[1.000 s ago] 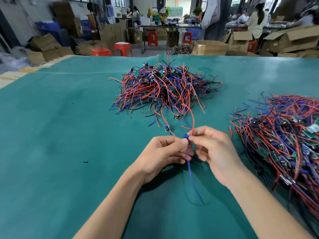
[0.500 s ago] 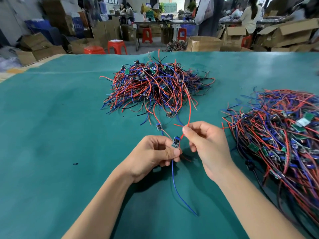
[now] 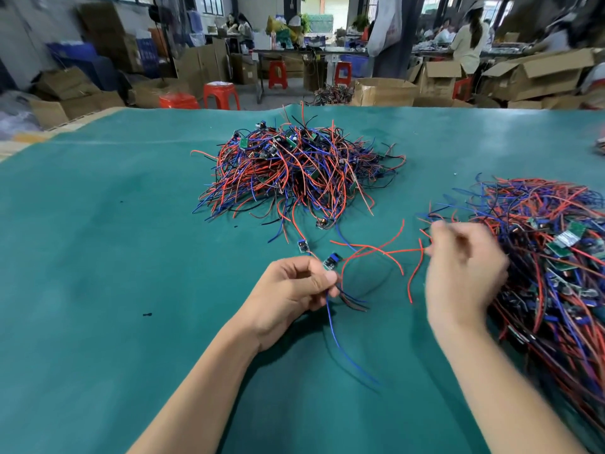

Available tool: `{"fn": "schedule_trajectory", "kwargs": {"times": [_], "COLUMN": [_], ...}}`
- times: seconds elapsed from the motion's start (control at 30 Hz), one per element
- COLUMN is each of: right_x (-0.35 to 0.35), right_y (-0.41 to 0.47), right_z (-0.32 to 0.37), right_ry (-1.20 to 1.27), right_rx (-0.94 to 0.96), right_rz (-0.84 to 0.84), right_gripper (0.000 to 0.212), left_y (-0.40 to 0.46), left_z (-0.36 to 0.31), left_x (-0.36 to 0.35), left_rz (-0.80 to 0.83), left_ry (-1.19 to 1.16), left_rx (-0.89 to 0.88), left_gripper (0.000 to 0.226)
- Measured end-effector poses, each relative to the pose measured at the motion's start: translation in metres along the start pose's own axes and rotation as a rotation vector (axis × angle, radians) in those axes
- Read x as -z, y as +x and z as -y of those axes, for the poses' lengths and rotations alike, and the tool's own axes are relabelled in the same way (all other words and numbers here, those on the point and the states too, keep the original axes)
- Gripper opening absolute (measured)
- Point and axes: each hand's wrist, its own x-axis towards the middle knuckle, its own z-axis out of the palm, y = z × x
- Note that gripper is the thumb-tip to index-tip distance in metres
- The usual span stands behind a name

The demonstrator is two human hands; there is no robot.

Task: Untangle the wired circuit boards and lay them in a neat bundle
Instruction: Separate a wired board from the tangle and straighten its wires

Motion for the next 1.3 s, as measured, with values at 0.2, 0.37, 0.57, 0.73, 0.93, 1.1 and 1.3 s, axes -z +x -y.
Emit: {"fn": "schedule_trajectory", "kwargs": {"times": [0.2,0.37,0.57,0.73,0.93,1.1,1.3], "right_x": [-0.021,-0.016,-0.009,0.014,0.063,0.059,-0.065], "right_y": [-0.072,-0.063,-0.032,0.008,0.078,0.082,-0.015], "right_z": [0.03,0.031,0.035,0.037,0.02,0.04,0.071], "right_ry": [0.001,0.115,0.234,0.23,-0.55,-0.846,-0.615], "right_rx": [0.21,0.14,0.029,-0.047,0.008,-0.013,0.382], "right_rz": [0.665,0.707,0.523,0.3,0.186,0.316,0.82], "right_gripper": [0.026,0.019,0.007,0.009,0.057,0.089,0.024], "left_y": [-0.002,0.0,0.0,0.0,0.0,0.004,0.012], "left_z": [0.001,0.001,0.001,0.004,0.004,0.001,0.001], "left_x": [0.0,0.0,0.001,-0.002,-0.002,-0.005,-0.001], "left_rz": [0.015,0.059,0.112,0.122,0.037,-0.129,-0.486], "left_ry": [0.052,0.169,0.228,0.252,0.151,0.029,-0.067], "left_rx": [-0.047,-0.019,-0.008,-0.024,0.002,-0.002,-0.091], "left_gripper": [0.004,0.014,0.016,0.016,0.008,0.008,0.026]}}
